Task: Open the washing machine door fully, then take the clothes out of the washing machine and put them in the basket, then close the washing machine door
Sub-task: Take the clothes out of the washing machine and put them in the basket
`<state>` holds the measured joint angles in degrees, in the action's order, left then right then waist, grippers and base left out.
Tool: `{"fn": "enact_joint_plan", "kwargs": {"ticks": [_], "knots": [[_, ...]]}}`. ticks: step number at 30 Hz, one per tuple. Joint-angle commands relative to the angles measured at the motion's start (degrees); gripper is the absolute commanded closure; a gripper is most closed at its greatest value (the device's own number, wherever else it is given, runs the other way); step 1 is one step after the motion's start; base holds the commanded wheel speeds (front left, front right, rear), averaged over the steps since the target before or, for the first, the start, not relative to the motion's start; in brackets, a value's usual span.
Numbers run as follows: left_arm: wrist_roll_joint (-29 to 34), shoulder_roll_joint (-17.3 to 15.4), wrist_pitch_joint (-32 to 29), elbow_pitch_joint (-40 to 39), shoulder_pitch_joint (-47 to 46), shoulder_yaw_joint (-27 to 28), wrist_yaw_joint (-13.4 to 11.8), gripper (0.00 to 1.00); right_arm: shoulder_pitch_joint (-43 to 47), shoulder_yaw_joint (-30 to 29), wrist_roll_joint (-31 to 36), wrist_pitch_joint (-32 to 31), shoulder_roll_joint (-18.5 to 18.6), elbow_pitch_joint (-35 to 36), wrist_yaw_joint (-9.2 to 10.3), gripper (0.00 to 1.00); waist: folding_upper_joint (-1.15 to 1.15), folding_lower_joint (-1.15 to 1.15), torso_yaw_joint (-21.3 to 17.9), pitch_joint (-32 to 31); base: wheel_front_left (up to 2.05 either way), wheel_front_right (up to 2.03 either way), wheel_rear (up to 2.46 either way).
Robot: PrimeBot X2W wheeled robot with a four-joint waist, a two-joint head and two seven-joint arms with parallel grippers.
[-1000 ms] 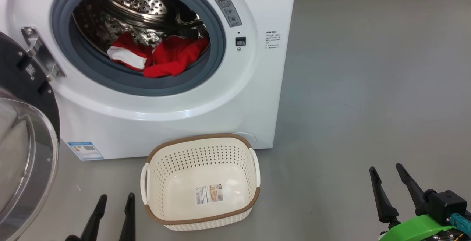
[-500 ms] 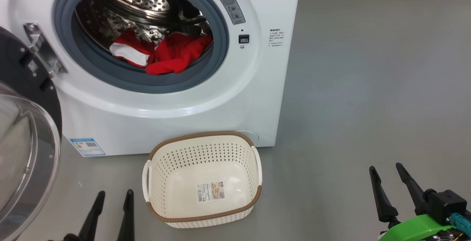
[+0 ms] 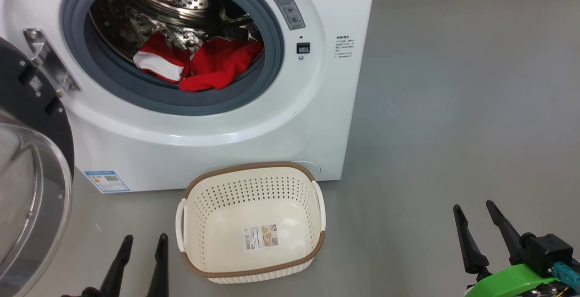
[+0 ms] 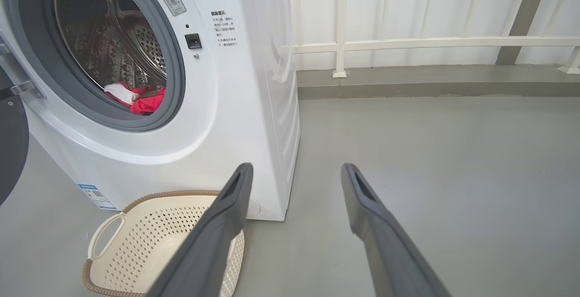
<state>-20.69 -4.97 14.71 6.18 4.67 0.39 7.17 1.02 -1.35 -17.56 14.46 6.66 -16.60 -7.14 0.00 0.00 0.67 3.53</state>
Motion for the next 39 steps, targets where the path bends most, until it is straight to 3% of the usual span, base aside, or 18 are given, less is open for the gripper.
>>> {"fn": "enact_joint_plan", "kwargs": {"ticks": [1, 18, 30, 39], "knots": [[0.2, -0.7, 0.3, -1.1, -2.3, 1.8, 0.3, 0.00, -1.7, 1.3, 0.2, 0.5, 0.6, 1.4, -0.35, 0.00, 0.00, 0.00, 0.1, 0.1, 0.99, -1.24, 0.25], [0.3, -0.7, 0.3, -1.2, -3.8, 1.8, 0.3, 0.00, -2.3, 2.0, 0.1, 0.5, 0.3, 1.2, -0.35, 0.00, 0.00, 0.00, 0.4, 0.7, 0.92, -1.15, 0.22], [1.5, -0.2, 0.3, -1.7, -4.0, 2.6, 0.3, 0.00, -2.5, 2.1, 0.1, 0.5, 0.2, 1.3, -0.35, 0.00, 0.00, 0.00, 0.6, 1.8, 0.08, -0.08, 0.00], [2.0, -0.7, 0.3, 0.5, -5.4, 0.0, 0.3, 0.00, -3.4, 2.5, 0.1, 0.5, 0.1, 1.4, -0.35, 0.00, 0.00, 0.00, 0.3, 3.0, 0.00, 0.00, 0.00]]}}
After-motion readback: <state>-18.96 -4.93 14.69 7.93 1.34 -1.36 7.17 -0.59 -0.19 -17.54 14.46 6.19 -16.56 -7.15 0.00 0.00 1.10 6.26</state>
